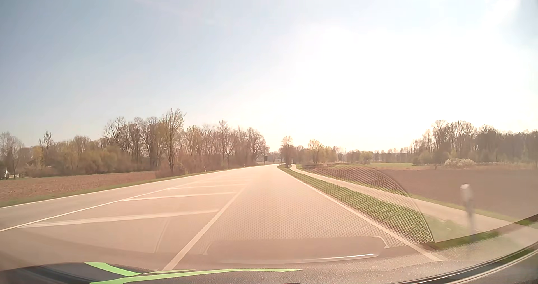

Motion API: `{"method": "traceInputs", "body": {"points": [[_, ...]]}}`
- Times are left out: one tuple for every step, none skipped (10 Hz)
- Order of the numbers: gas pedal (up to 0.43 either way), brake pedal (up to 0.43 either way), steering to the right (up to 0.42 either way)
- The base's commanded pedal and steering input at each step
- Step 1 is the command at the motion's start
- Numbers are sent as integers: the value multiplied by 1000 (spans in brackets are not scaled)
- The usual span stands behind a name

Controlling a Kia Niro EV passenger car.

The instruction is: Follow the waypoints while adhering to traffic rules and regulations

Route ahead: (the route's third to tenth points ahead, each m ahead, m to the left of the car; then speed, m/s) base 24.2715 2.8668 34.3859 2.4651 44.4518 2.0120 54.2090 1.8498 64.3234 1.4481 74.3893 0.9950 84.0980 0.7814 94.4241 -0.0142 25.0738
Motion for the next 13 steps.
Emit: {"method": "traceInputs", "body": {"points": [[177,0,1],[177,0,1],[189,0,0],[197,0,0],[197,0,0],[197,0,0],[197,0,0],[197,0,0],[197,0,-1],[209,0,-1],[209,0,-1],[209,0,-1],[209,0,-2]]}}
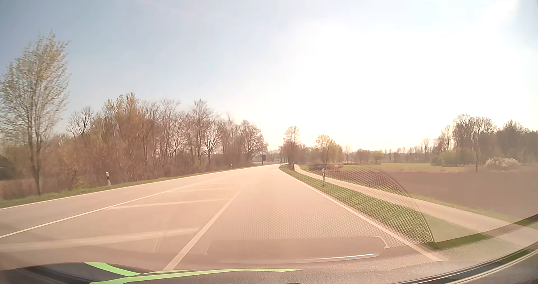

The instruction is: Follow the waypoints while adhering to traffic rules and regulations

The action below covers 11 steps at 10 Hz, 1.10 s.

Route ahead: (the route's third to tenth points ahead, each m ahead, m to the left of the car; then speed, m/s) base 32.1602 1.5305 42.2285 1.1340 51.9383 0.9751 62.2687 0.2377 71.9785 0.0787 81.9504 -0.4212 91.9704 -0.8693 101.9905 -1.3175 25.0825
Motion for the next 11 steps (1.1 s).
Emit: {"method": "traceInputs", "body": {"points": [[209,0,-2],[209,0,-1],[209,0,-1],[209,0,-1],[209,0,-1],[209,0,-1],[209,0,-1],[209,0,-1],[209,0,-1],[209,0,-1],[209,0,0]]}}
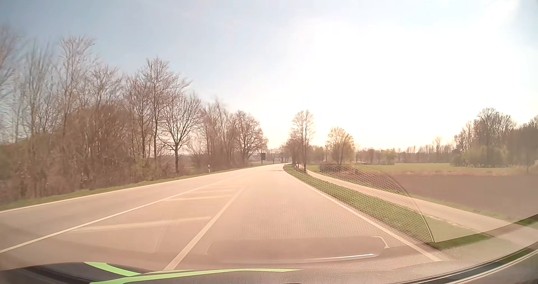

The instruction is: Follow the waypoints while adhering to traffic rules and regulations

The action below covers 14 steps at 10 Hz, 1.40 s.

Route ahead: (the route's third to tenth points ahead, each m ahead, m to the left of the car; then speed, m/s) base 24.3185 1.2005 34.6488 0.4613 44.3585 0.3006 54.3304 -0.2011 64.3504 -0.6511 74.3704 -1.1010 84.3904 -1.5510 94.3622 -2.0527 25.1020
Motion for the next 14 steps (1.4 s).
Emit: {"method": "traceInputs", "body": {"points": [[209,0,0],[209,0,0],[209,0,1],[209,0,2],[209,0,3],[209,0,3],[209,0,4],[209,0,4],[209,0,4],[209,0,4],[209,0,3],[209,0,3],[209,0,3],[209,0,3]]}}
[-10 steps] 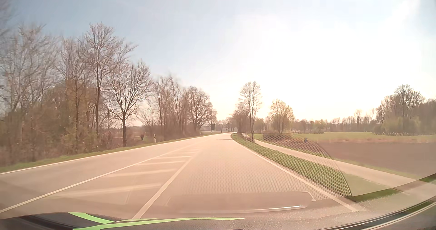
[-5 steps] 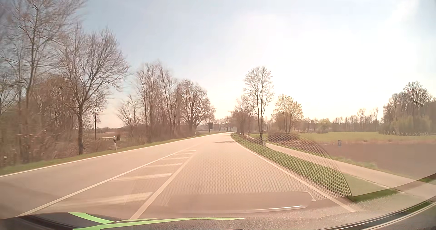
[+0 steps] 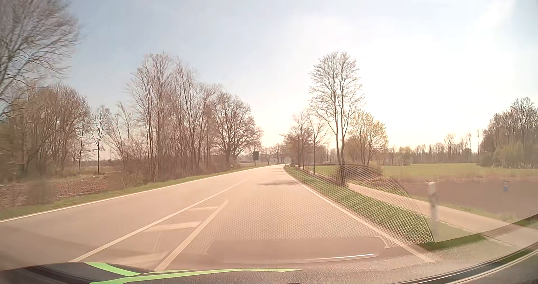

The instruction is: Follow the waypoints while adhering to traffic rules and regulations

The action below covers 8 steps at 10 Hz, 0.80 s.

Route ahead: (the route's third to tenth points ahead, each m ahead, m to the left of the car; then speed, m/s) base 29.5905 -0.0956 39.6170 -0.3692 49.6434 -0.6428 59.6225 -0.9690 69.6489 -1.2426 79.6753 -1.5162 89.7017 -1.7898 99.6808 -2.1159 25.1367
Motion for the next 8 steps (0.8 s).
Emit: {"method": "traceInputs", "body": {"points": [[209,0,4],[209,0,4],[209,0,3],[209,0,4],[209,0,3],[209,0,3],[209,0,3],[209,0,3]]}}
